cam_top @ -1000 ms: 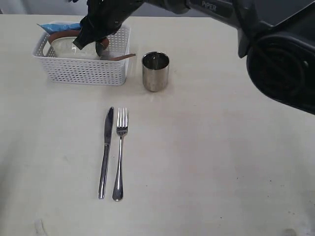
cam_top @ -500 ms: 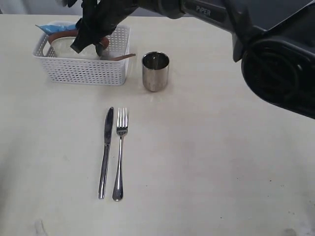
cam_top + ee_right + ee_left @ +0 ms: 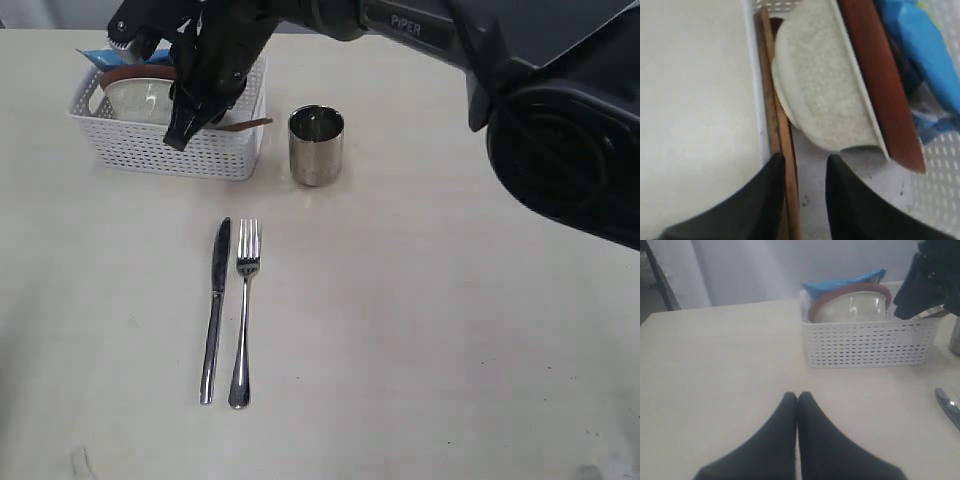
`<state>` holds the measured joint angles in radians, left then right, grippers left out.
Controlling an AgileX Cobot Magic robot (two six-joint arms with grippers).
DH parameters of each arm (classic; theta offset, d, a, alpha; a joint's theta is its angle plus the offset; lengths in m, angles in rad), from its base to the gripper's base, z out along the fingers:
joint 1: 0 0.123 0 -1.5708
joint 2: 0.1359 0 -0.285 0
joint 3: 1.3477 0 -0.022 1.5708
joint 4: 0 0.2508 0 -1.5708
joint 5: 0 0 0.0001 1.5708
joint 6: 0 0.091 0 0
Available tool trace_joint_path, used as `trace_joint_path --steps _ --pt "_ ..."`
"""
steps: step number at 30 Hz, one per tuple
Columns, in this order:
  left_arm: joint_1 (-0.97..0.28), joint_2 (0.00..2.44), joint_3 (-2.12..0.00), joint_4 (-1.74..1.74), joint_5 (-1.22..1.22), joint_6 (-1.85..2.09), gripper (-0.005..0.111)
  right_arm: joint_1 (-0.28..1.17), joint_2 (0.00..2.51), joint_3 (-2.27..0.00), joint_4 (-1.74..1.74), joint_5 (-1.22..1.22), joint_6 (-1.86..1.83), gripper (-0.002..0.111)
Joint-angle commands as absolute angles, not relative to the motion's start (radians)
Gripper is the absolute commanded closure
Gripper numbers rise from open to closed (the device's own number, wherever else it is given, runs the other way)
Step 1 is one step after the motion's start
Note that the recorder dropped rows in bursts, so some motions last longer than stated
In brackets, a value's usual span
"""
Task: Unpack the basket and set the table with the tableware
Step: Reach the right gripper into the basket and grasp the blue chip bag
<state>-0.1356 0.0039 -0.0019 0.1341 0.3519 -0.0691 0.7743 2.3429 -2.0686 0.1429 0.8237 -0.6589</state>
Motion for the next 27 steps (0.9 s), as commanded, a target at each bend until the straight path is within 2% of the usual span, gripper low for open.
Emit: trace_joint_path --steps 1,11,21,27 --pt "-0.139 0.000 0.000 0.134 0.343 -0.068 0.106 0.822 2.338 -2.070 0.147 0.869 -0.689 0.080" --pt "-0.139 0.000 0.000 0.134 0.343 -0.068 0.106 0.876 2.345 -2.070 0.235 0.675 -0.644 0.080" --pt "-0.139 0.000 0.000 0.134 0.343 -0.068 0.106 0.933 2.379 -2.075 0.327 0.649 -0.628 0.080" --pt "-0.139 0.000 0.000 0.134 0.343 -0.068 0.106 0.935 2.422 -2.186 0.394 0.663 -0.573 0.080"
